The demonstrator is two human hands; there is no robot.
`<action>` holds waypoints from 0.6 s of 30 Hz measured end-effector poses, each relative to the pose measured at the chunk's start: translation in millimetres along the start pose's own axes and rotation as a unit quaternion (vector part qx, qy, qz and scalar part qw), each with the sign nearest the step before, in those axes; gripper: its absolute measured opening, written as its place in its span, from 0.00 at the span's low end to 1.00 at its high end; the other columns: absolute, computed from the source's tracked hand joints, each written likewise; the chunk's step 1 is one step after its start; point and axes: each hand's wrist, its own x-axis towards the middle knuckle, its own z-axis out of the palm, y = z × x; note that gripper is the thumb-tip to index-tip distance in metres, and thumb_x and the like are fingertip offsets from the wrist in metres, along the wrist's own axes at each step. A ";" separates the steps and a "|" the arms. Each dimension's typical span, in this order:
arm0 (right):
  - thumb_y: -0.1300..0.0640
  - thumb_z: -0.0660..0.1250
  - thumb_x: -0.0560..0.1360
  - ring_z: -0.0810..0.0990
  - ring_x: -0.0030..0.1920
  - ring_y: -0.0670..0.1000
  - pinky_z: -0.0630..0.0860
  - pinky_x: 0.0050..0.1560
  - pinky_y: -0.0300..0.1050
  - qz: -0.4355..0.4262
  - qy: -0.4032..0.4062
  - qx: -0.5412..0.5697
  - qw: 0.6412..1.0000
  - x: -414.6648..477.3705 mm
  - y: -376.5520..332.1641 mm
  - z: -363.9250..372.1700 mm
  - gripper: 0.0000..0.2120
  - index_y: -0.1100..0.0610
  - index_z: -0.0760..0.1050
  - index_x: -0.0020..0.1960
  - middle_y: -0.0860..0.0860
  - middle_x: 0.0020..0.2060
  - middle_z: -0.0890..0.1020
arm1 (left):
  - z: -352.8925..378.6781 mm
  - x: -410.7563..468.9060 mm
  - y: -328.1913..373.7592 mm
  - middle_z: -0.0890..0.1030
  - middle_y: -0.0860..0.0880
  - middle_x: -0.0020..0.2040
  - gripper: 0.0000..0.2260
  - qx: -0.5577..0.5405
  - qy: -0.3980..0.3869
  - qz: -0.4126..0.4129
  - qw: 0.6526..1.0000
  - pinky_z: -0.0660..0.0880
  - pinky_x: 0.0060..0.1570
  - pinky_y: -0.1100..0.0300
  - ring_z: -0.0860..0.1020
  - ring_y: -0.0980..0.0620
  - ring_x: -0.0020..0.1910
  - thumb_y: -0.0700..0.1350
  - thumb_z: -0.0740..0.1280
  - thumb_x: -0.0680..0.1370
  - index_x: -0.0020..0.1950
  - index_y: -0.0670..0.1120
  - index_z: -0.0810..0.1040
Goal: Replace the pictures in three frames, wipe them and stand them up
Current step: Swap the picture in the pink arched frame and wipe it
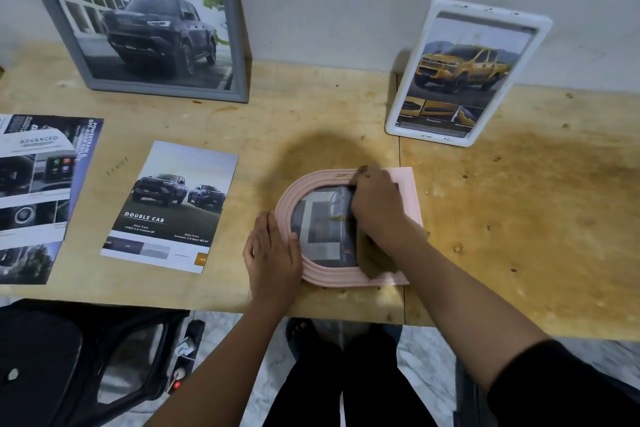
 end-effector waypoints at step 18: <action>0.63 0.53 0.78 0.67 0.39 0.49 0.59 0.34 0.37 0.010 0.065 0.185 0.981 -5.0 -21.5 -26.6 0.15 0.64 0.77 0.55 0.53 0.43 0.67 | -0.9 -1.8 4.6 0.68 0.41 0.70 0.28 0.027 0.020 -0.001 0.999 0.63 0.66 0.50 0.67 0.44 0.70 0.54 0.46 0.79 0.71 0.38 0.64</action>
